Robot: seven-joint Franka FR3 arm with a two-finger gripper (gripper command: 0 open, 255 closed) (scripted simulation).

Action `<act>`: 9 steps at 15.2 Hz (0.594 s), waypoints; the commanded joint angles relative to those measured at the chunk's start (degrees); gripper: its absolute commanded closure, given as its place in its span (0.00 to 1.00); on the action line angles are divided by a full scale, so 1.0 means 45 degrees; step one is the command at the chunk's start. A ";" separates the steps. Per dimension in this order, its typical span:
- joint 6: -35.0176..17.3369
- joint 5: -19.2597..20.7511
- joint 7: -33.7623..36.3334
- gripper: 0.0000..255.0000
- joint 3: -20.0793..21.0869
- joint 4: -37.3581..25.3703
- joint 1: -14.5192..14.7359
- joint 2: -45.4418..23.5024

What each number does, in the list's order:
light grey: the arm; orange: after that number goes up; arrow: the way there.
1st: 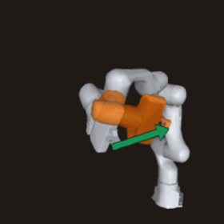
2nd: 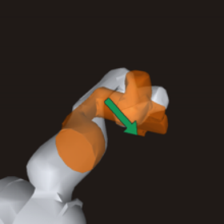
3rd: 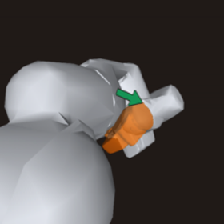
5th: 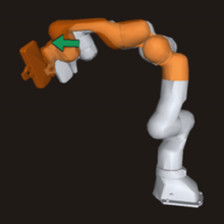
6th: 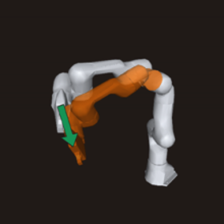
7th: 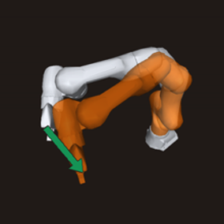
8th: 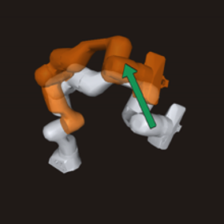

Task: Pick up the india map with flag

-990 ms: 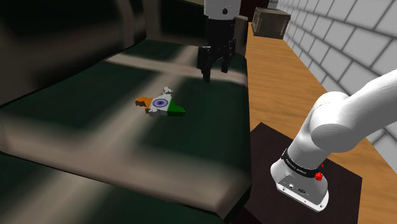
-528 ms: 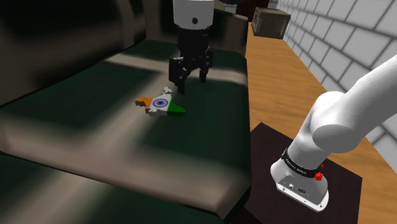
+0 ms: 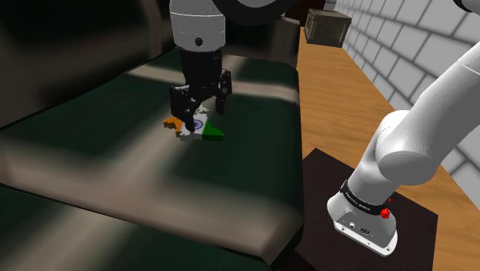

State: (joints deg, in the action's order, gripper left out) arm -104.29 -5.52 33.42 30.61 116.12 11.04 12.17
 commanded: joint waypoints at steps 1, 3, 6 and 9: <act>-0.0313 0.0010 0.0047 0.00 0.0052 0.0245 0.0020 -0.0063; -0.0655 0.0019 0.0063 0.00 0.0083 0.0544 0.0029 -0.0111; -0.0926 0.0030 0.0078 0.00 0.0109 0.0774 0.0035 -0.0156; -0.0932 0.0020 0.0078 1.00 0.0109 0.0796 0.0040 -0.0139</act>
State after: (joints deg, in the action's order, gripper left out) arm -108.41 -5.42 33.76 31.09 119.59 11.22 11.59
